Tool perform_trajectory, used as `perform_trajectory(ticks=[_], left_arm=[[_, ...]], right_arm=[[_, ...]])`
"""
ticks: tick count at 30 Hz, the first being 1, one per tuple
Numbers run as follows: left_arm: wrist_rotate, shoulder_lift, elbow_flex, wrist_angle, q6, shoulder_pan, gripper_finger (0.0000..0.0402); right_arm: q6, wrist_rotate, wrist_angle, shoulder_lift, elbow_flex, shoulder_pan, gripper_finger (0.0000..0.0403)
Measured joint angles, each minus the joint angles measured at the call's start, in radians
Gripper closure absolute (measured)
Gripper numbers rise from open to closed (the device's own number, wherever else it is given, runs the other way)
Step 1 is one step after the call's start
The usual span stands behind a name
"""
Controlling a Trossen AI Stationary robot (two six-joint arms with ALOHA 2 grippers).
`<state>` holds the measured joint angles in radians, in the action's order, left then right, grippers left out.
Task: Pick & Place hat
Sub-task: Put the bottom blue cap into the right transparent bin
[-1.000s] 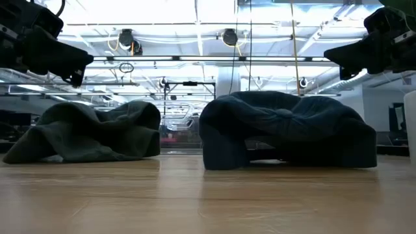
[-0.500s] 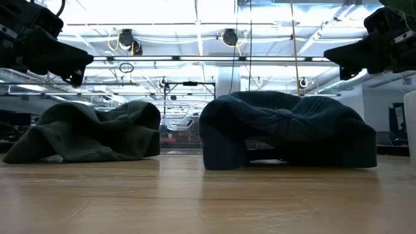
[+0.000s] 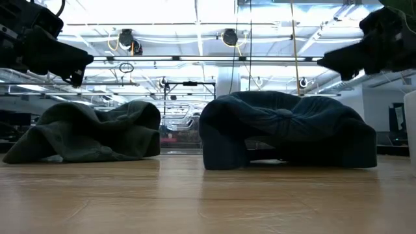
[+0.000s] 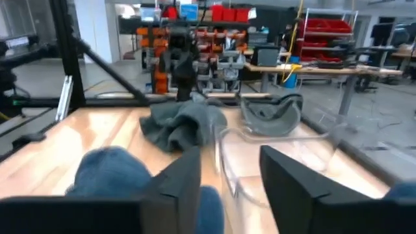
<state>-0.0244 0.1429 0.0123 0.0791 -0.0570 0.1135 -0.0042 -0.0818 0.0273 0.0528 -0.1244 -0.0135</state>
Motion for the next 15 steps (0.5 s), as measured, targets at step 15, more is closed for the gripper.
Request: perform_trajectory(ticks=[15], left_arm=[[0.0,0.0,0.0,0.0,0.0,0.0,0.0325]], right_arm=[[0.052,-0.049,0.006,0.216,-0.219,0.0,0.0189]])
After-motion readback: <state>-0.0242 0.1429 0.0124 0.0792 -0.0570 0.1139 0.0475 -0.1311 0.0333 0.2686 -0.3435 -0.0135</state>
